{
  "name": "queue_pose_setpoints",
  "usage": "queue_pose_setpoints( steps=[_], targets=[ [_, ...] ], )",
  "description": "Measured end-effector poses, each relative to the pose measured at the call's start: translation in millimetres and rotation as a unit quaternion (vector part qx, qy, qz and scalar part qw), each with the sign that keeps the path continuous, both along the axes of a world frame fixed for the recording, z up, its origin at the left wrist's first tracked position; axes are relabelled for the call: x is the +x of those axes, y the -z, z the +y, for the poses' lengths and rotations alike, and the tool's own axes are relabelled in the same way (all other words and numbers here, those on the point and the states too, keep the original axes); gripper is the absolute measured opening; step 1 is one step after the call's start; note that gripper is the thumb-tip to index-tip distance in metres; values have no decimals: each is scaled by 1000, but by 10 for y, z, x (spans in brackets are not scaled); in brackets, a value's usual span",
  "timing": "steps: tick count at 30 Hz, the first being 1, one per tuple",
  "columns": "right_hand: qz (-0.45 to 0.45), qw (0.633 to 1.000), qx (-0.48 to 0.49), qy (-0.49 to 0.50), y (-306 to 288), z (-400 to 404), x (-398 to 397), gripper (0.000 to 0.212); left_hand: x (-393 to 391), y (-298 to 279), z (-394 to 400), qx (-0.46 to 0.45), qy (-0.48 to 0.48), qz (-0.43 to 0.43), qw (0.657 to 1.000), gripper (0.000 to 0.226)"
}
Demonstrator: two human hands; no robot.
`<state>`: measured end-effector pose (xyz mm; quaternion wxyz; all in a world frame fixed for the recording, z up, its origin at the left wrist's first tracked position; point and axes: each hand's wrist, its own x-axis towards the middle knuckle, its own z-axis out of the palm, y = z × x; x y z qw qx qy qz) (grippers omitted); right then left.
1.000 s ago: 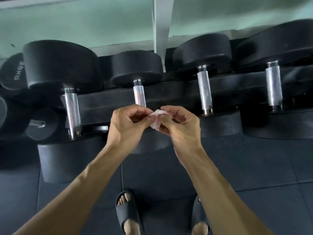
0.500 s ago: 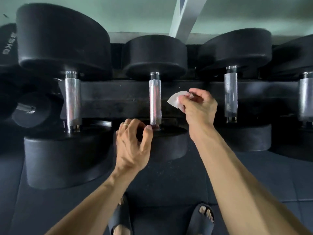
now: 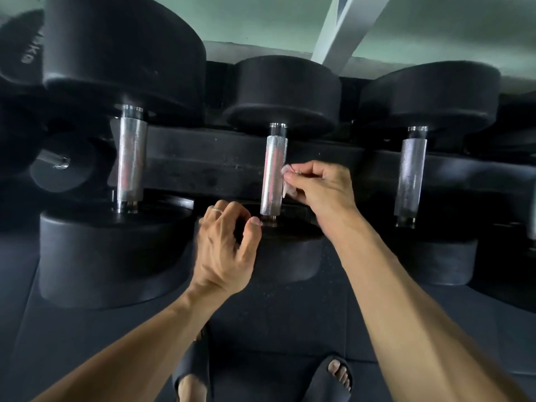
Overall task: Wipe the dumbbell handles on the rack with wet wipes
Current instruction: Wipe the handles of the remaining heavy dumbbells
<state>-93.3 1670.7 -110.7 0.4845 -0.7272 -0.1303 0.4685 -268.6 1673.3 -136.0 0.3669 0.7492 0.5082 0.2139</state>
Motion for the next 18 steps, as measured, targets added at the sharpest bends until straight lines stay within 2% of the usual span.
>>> queue_pose_setpoints(
  steps=[4, 5, 10, 15, 18],
  targets=[
    [29, 988, 70, 132, -28, 377, 43, 19, -7, 24, 12, 3, 3, 1, 1000, 43],
    [38, 987, 74, 135, -22, 367, 15, 18, -9, 24, 10, 2, 2, 3, 1000, 43],
    [-26, 999, -28, -36, -57, -99, -37, 10, -9, 18, 11, 6, 6, 5, 1000, 44],
    [-53, 996, 9, 75, -30, 334, 23, 26, -22, 26, 18, -4, 7, 11, 1000, 47],
    [-41, 998, -41, 36, -17, 166, -18, 22, -18, 20, 16, -4, 9, 8, 1000, 50]
  ],
)
